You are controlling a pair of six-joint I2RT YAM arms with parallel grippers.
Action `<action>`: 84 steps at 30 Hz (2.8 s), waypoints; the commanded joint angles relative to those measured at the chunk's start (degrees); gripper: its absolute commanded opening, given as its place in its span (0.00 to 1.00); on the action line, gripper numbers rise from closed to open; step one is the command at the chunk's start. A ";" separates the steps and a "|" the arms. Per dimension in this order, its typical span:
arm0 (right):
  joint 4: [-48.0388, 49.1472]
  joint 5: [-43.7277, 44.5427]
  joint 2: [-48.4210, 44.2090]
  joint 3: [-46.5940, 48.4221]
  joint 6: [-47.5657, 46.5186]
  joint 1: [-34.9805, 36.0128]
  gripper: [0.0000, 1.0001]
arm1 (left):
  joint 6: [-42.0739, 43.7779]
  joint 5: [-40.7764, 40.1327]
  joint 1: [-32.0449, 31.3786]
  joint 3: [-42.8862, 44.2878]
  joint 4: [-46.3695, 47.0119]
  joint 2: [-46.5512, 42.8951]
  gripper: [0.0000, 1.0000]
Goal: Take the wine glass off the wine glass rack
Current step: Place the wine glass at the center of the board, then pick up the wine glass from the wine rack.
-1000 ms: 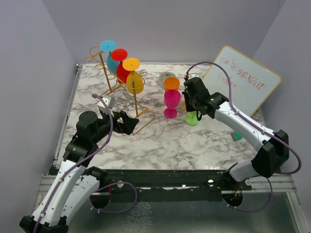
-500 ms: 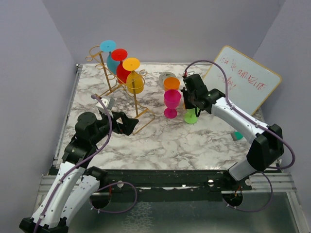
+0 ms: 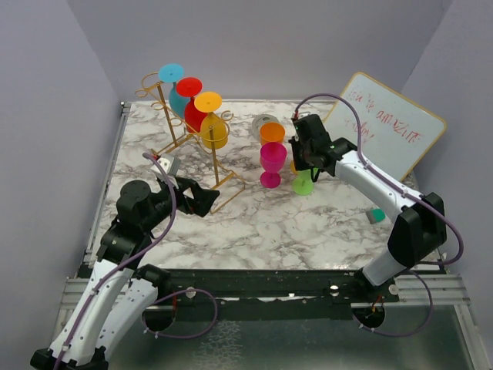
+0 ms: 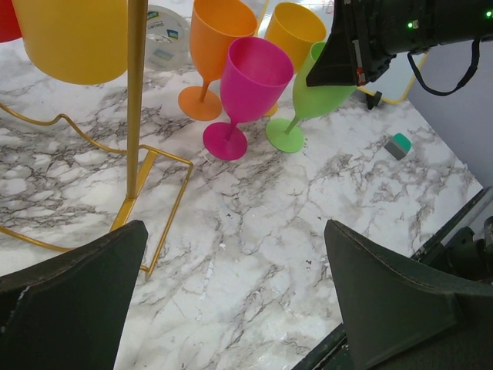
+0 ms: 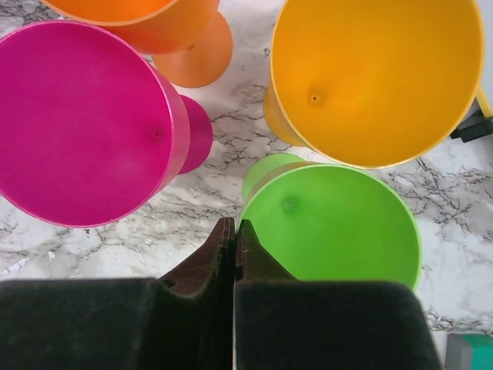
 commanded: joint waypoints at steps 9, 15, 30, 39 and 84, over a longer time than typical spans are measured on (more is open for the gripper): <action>-1.75 -3.74 2.48 4.26 -1.48 -0.26 0.12 | -0.10 1.89 -0.02 -0.10 0.02 -2.23 0.99; -2.57 -3.88 2.24 5.01 -2.65 -0.26 0.24 | -0.52 2.20 0.00 0.07 -0.09 -1.68 0.99; -3.88 -16.35 -1.23 7.53 -0.25 -0.26 0.36 | -0.04 4.84 0.00 1.77 -0.01 1.23 0.99; -3.27 -16.34 -2.84 7.45 1.68 -0.26 0.39 | 0.45 1.70 -0.01 2.22 0.04 0.59 0.99; 23.24 -53.85 29.97 52.13 30.70 0.13 0.60 | -3.32 -4.52 -0.02 -0.93 -5.37 -6.69 0.99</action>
